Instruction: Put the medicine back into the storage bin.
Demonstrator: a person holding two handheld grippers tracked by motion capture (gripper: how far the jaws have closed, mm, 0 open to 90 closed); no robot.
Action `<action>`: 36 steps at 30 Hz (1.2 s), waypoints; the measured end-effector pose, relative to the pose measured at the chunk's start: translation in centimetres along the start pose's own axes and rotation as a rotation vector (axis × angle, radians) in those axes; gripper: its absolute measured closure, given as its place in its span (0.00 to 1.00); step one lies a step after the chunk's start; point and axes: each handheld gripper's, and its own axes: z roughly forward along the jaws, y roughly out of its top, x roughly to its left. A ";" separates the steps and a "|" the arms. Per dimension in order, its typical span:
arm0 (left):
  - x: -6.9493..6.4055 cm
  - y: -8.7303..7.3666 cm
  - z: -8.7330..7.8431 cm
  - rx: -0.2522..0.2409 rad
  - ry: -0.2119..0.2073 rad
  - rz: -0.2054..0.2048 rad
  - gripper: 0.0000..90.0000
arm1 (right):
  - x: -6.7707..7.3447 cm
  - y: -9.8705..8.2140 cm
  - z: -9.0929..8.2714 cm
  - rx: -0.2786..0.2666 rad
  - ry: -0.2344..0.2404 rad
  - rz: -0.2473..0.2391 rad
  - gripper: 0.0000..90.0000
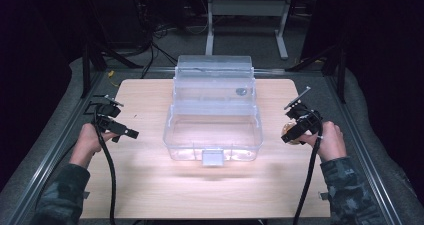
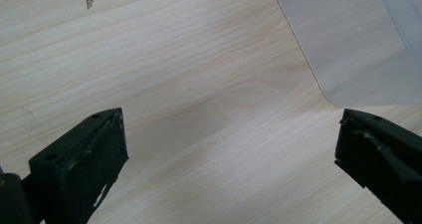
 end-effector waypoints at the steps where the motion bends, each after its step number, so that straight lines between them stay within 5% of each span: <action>1: 0.0 0.1 -0.1 0.000 0.001 0.000 0.00 | 0.0 0.2 -0.2 -0.003 0.000 -0.007 0.22; 14: -0.2 0.9 -0.3 -0.001 0.000 0.008 0.00 | 1.5 2.8 -1.8 -0.037 0.007 -0.068 0.22; 15: -0.2 1.1 -0.3 -0.005 0.002 0.007 0.00 | 1.8 3.0 -2.0 -0.023 -0.029 -0.075 0.22; 26: -0.3 1.7 -0.3 -0.005 0.007 0.003 0.00 | 3.8 5.3 -1.9 -0.038 0.001 -0.132 0.22; 27: -0.3 1.7 -0.3 -0.005 0.005 0.001 0.00 | 3.9 5.5 -1.7 -0.054 0.051 -0.130 0.22; 29: -0.3 1.9 -0.2 0.002 0.009 0.002 0.00 | 4.4 6.0 -1.8 -0.035 0.008 -0.148 0.22; 36: -0.6 2.4 -0.5 0.006 0.024 0.011 0.00 | 5.8 7.5 -0.7 -0.035 0.057 -0.177 0.22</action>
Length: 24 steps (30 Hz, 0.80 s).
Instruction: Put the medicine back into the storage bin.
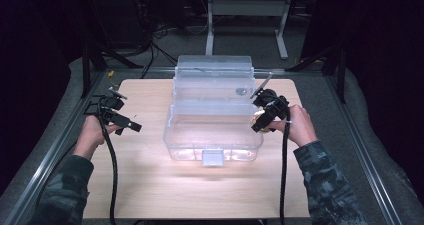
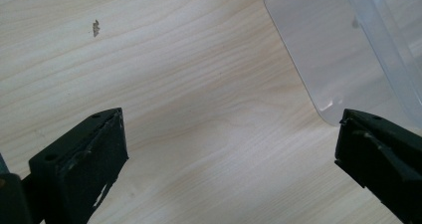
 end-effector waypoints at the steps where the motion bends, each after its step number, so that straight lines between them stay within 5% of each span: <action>1: 0.0 0.1 -0.1 0.003 0.003 0.007 0.00 | 0.1 0.2 0.2 -0.001 0.012 -0.004 0.22; 19: -0.2 0.1 -0.3 0.005 -0.015 0.010 0.00 | 2.7 2.0 4.4 0.046 0.042 -0.033 0.22; 21: -0.2 0.1 -0.2 0.003 -0.017 0.008 0.00 | 2.8 2.0 4.8 0.065 0.015 -0.037 0.22; 23: -0.2 0.1 -0.1 0.007 -0.018 0.010 0.00 | 2.9 1.9 5.2 0.066 0.022 -0.031 0.22; 24: -0.3 0.1 -0.1 0.008 -0.020 0.010 0.00 | 2.9 1.8 5.5 0.050 0.063 -0.024 0.22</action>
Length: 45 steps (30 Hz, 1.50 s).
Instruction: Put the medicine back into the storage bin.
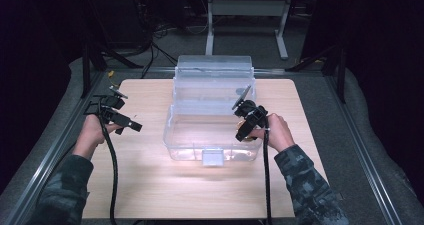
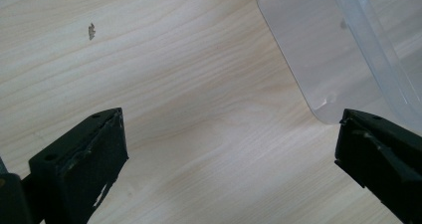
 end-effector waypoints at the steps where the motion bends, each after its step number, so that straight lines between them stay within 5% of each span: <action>1: 0.0 0.0 0.0 0.000 0.000 0.000 0.00 | 0.0 -0.1 0.2 -0.004 0.016 0.002 0.22; 2: 0.0 0.0 0.1 -0.001 0.001 0.001 0.00 | 0.2 0.0 0.1 0.031 -0.033 0.000 0.22; 5: 0.0 -0.1 0.3 0.007 0.006 0.006 0.00 | 0.0 -0.1 0.4 -0.009 0.019 0.013 0.22; 7: 0.1 -0.2 0.4 0.010 0.006 0.001 0.00 | 0.1 -0.1 0.5 0.019 -0.024 0.012 0.22; 21: 0.2 -0.3 0.6 0.011 0.006 0.000 0.00 | 0.1 -0.4 2.0 0.048 0.020 0.035 0.22; 35: 0.3 -0.4 0.8 0.016 0.003 -0.002 0.00 | -0.1 -0.8 2.4 0.077 0.003 0.045 0.16; 40: 0.2 -0.3 0.8 0.014 0.002 0.001 0.00 | -0.1 -1.2 1.3 0.029 -0.011 0.052 0.16; 45: 0.1 -0.1 0.9 0.010 0.004 0.009 0.00 | -0.1 -2.2 -0.1 -0.086 0.026 0.054 0.16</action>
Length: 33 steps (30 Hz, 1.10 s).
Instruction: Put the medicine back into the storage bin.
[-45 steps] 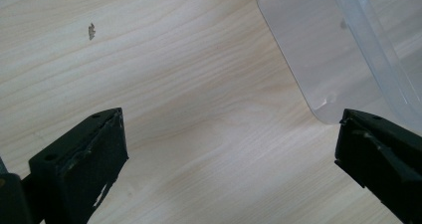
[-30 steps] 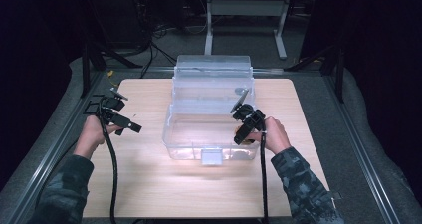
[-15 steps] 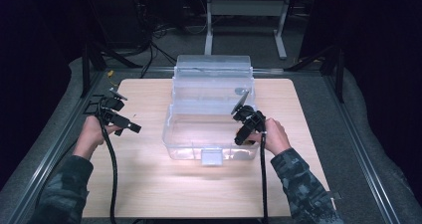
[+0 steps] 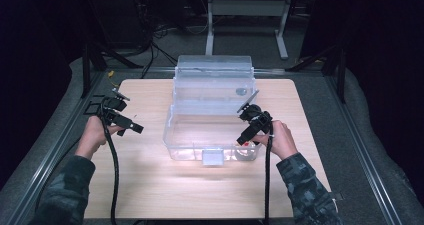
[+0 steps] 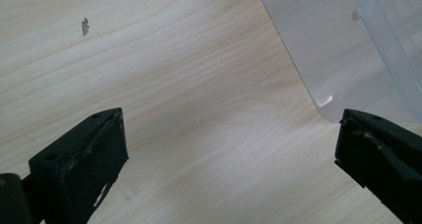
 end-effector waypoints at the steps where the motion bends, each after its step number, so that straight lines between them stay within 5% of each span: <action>1: 0.0 0.1 0.0 -0.003 0.001 -0.001 0.00 | 0.0 -0.2 -0.4 -0.027 0.006 0.003 0.16; 14: -1.9 3.1 -2.1 -0.072 -0.001 0.036 0.00 | 0.6 -2.5 -2.6 -0.188 0.043 -0.009 0.16; 22: -3.4 6.0 -3.0 -0.108 0.019 0.083 0.00 | 0.6 -3.4 -2.6 -0.208 0.066 -0.010 0.17; 33: -5.8 11.2 -2.2 -0.162 -0.033 0.168 0.03 | 0.6 -3.7 -2.1 -0.200 0.063 -0.013 0.18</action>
